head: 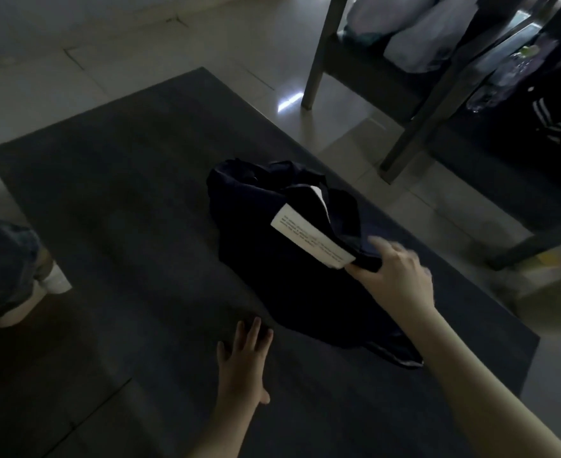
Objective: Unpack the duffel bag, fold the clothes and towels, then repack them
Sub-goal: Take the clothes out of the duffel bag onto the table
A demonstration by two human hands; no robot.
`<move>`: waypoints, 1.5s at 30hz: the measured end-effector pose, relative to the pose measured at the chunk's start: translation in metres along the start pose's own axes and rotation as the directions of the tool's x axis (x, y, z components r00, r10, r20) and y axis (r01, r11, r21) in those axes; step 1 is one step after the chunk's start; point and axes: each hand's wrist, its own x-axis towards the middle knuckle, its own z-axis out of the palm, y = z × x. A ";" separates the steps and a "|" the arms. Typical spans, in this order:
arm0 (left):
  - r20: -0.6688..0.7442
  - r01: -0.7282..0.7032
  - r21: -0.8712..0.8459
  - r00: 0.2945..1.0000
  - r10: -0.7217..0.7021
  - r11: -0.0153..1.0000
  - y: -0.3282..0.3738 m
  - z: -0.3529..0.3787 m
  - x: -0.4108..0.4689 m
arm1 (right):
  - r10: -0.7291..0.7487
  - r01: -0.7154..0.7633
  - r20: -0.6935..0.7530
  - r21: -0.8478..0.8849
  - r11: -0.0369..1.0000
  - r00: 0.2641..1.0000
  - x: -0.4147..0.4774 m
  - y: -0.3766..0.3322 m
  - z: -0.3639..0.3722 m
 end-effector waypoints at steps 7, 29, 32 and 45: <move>-0.012 -0.016 -0.024 1.000 0.016 1.000 0.000 0.004 0.001 | 0.009 0.063 -0.252 0.276 0.959 0.968 0.031 -0.029 0.037; 0.023 0.003 -0.057 1.000 -0.002 0.998 0.000 0.000 0.002 | -0.149 0.226 -0.253 0.311 0.923 0.956 0.098 -0.097 0.053; 0.002 0.008 -0.052 1.000 -0.008 0.999 0.000 0.001 0.000 | -0.152 0.229 -0.239 0.337 0.913 0.959 0.087 -0.093 0.055; -0.047 0.006 -0.014 0.999 -0.007 1.000 0.000 0.002 -0.002 | -0.192 0.227 -0.137 0.316 0.921 0.972 0.039 -0.065 0.062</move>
